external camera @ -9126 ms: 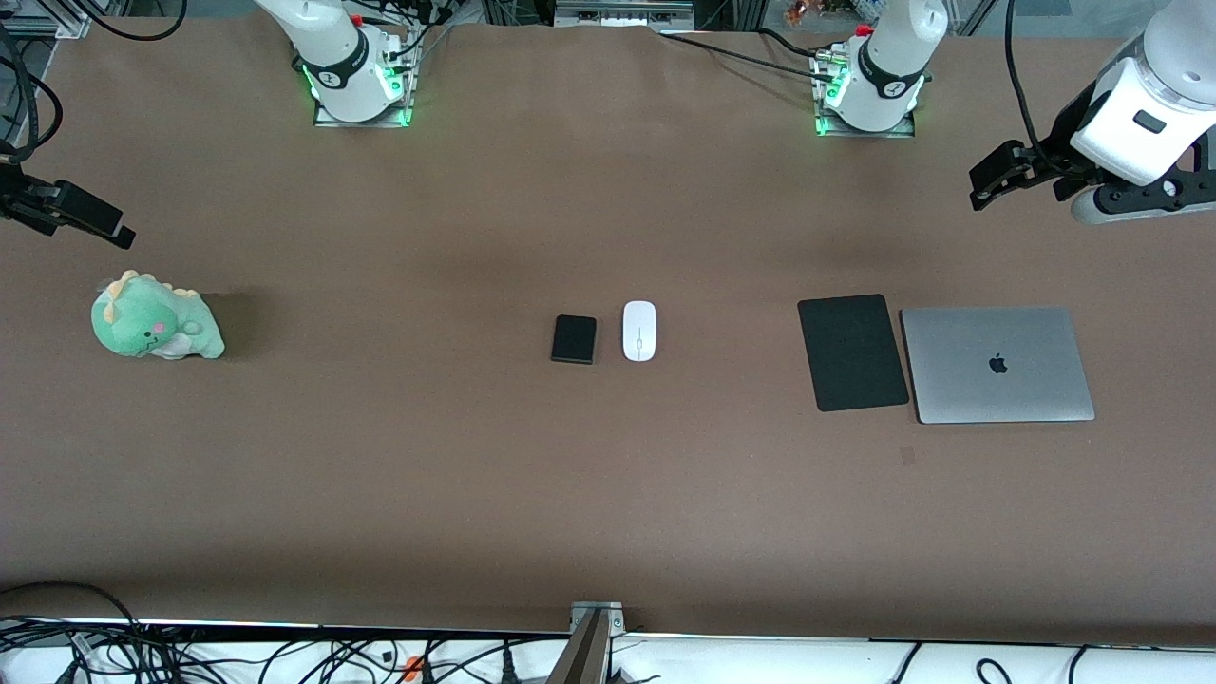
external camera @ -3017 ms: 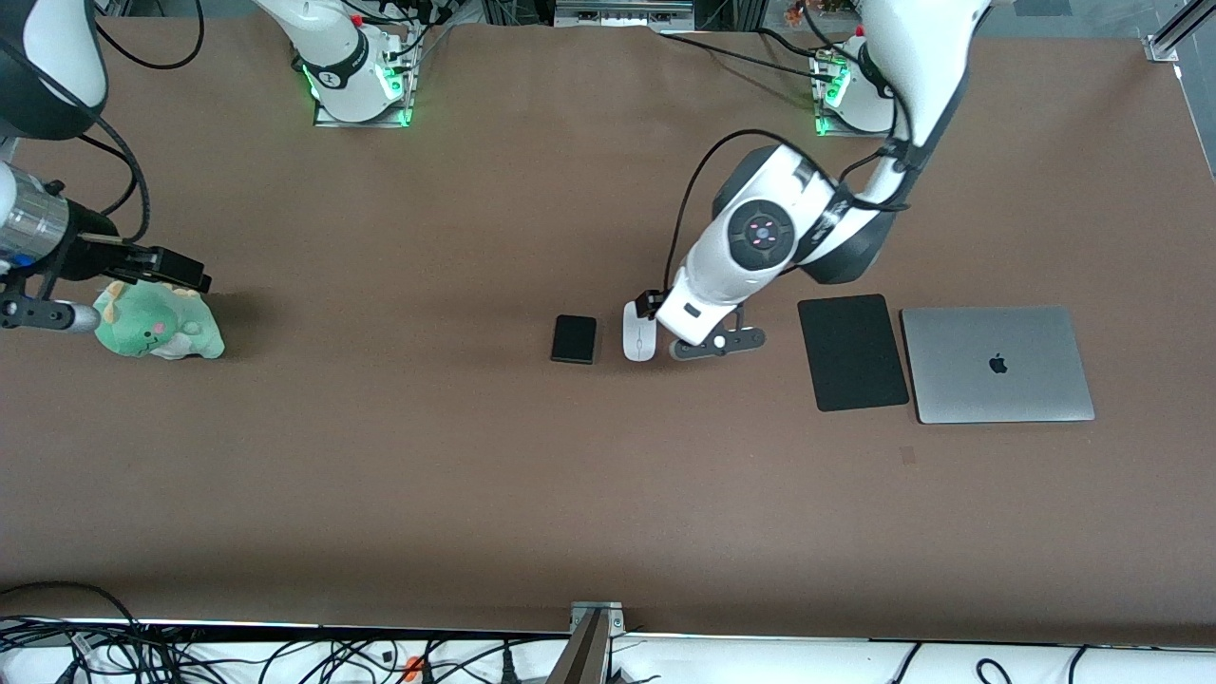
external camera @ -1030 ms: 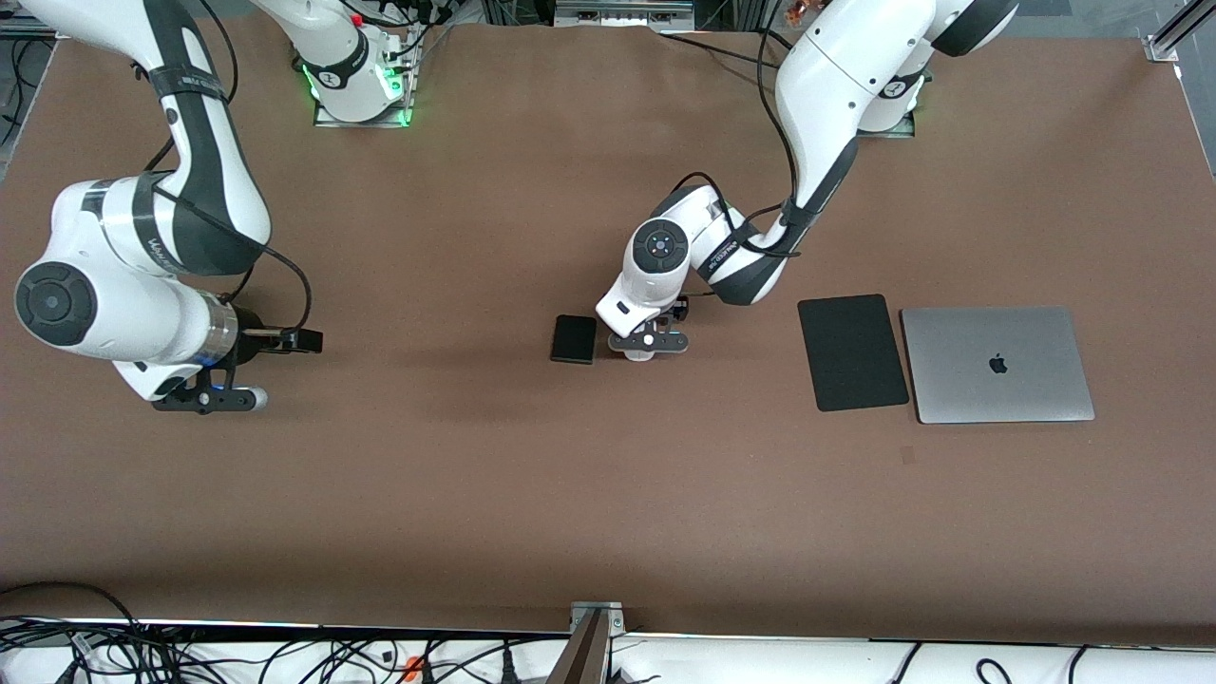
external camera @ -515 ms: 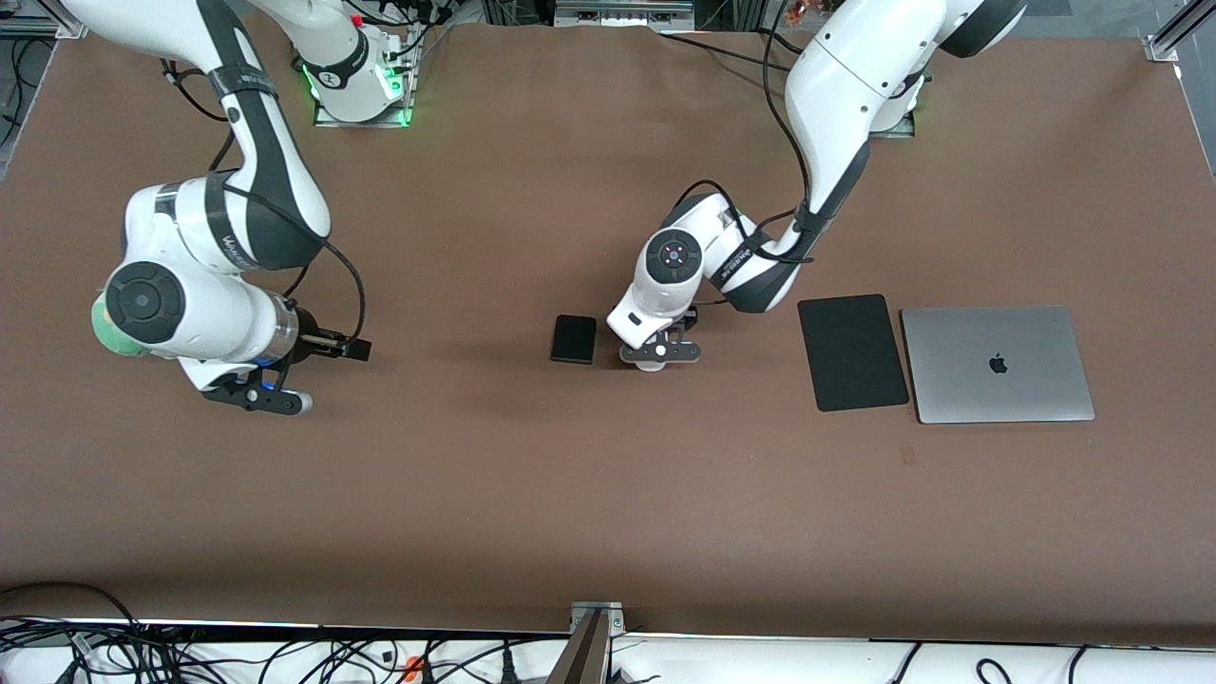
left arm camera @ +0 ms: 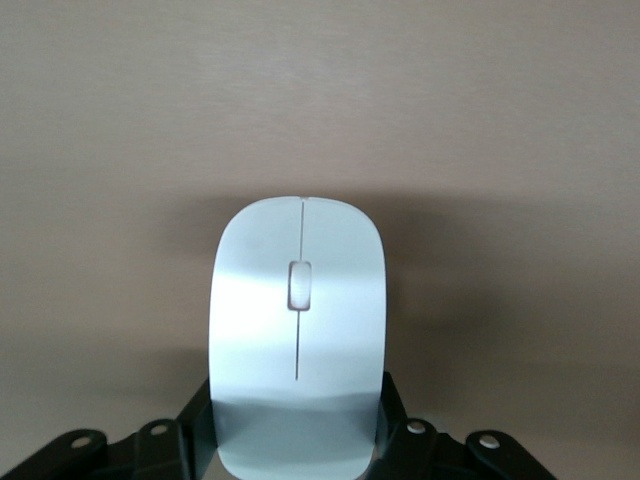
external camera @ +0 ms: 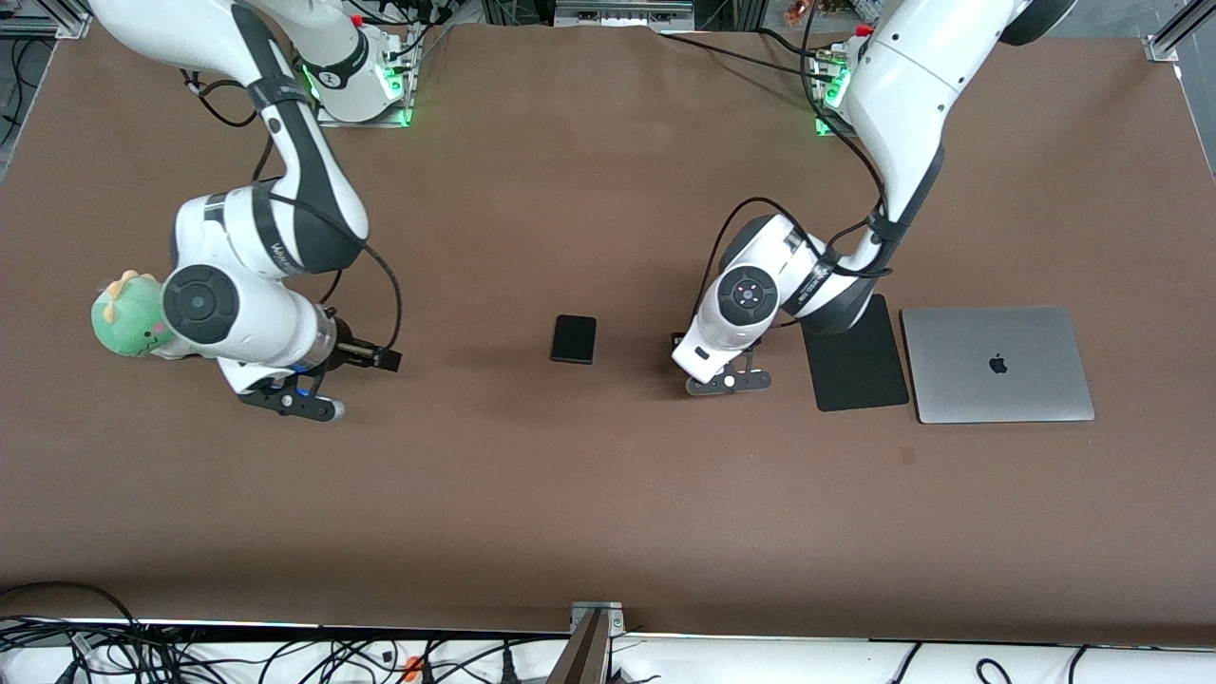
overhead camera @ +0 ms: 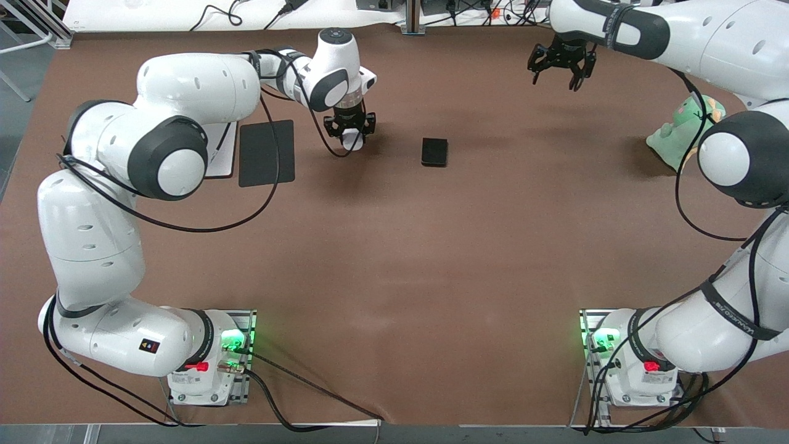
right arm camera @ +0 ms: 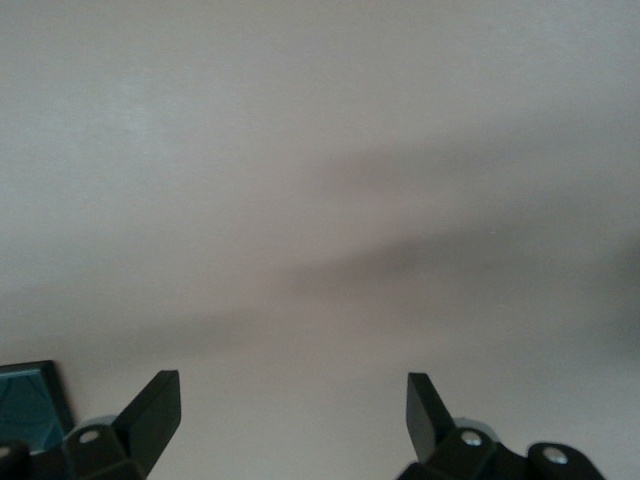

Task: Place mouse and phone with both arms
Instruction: 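Lift the mouse with the left gripper while the right gripper grasps the phone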

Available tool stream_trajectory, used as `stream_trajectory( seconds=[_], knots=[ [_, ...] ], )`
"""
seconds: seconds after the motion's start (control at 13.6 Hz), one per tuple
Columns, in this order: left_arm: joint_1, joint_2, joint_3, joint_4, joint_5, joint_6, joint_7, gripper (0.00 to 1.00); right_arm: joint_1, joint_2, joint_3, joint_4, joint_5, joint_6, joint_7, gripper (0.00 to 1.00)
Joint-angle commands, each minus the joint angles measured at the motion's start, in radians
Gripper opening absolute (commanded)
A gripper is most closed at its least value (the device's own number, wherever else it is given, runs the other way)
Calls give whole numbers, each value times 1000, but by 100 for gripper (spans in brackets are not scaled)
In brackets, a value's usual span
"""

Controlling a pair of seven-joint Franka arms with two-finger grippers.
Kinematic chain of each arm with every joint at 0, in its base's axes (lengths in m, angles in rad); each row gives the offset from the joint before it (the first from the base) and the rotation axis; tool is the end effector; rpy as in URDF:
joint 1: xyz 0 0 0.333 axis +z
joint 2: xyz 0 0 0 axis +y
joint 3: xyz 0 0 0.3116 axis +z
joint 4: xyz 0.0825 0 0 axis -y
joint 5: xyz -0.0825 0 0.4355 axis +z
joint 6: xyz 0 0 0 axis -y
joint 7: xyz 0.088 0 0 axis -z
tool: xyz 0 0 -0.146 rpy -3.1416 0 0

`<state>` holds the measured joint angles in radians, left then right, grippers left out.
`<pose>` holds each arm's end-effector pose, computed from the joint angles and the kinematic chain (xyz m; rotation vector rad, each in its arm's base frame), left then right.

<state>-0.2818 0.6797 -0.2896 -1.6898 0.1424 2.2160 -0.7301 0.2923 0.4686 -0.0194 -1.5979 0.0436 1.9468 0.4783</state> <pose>0.5907 -0.3624 0.1278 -3.1154 -0.1806 0.2227 0.6790 0.1958 0.2838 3.1012 -0.3461 -0.1913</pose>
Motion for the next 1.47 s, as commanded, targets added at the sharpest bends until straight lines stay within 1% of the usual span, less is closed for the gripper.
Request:
stream_trajectory(
  seconds=[0.0,0.22,0.37,0.52,0.74,0.88,0.96,1.18,1.25,1.32,1.4],
  knots=[
    [58,-149,-13,-195,25,66,9,36,65,16,-7,-2,16,53,48,100],
    [162,-224,-13,-364,25,178,139,36,137,47,-5,-4,18,128,62,100],
    [235,-259,-13,-431,25,198,216,40,197,68,-7,1,16,159,77,100],
    [295,-288,-13,-470,25,197,270,40,253,94,-7,-1,15,198,121,100],
    [378,-293,-13,-478,25,194,351,39,338,146,-8,-1,10,291,215,100],
    [407,-272,-11,-465,23,194,356,38,364,183,-10,1,-1,362,266,100],
    [411,-263,-11,-462,22,194,345,38,384,203,-10,1,1,397,273,100],
    [420,-235,-6,-413,13,188,341,38,418,243,-10,6,-1,467,368,100],
    [420,-218,-6,-395,11,188,331,38,429,254,-13,6,-10,489,373,100],
    [418,-203,-6,-380,11,188,321,39,429,265,-14,9,-19,498,375,100],
    [418,-193,-6,-376,11,191,322,44,429,274,-14,9,-28,508,373,100]
  ],
)
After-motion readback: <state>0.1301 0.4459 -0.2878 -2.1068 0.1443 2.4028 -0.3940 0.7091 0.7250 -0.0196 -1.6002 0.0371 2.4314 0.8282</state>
